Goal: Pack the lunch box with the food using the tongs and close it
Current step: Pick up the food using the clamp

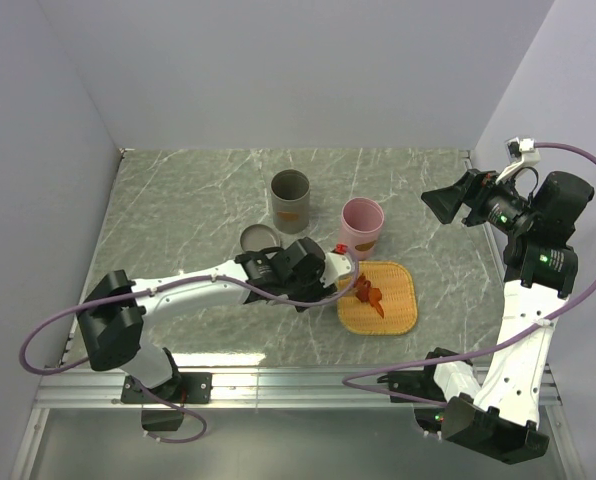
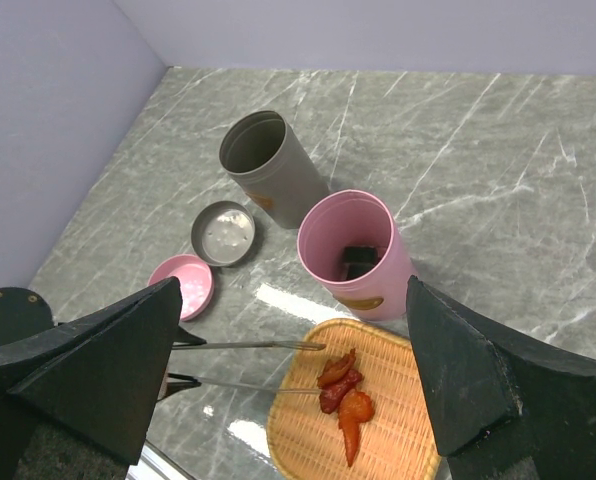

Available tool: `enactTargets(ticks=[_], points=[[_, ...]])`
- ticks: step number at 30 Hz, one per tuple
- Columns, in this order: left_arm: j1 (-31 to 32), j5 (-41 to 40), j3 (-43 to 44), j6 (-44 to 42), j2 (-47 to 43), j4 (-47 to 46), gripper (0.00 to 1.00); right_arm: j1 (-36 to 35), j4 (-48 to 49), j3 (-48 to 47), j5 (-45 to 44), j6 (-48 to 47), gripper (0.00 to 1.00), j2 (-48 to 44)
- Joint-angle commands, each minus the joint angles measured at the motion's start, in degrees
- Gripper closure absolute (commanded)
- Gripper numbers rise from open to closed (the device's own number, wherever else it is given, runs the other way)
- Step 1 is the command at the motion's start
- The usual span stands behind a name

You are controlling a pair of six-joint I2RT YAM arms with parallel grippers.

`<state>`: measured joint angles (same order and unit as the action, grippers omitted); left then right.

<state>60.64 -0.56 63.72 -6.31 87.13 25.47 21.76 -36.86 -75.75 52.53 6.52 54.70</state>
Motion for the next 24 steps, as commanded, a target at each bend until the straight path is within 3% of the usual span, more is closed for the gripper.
enactTargets(ticks=[1,24], points=[[0.6,-2.1,2.5,1.1,1.3,0.7,0.47,0.4,0.8,-1.2,-0.4,-0.5,0.0,-1.0],[0.9,-5.9,8.1,0.8,6.0,4.1,0.5,0.4,1.2,-1.2,-0.3,-0.4,0.0,-0.8]])
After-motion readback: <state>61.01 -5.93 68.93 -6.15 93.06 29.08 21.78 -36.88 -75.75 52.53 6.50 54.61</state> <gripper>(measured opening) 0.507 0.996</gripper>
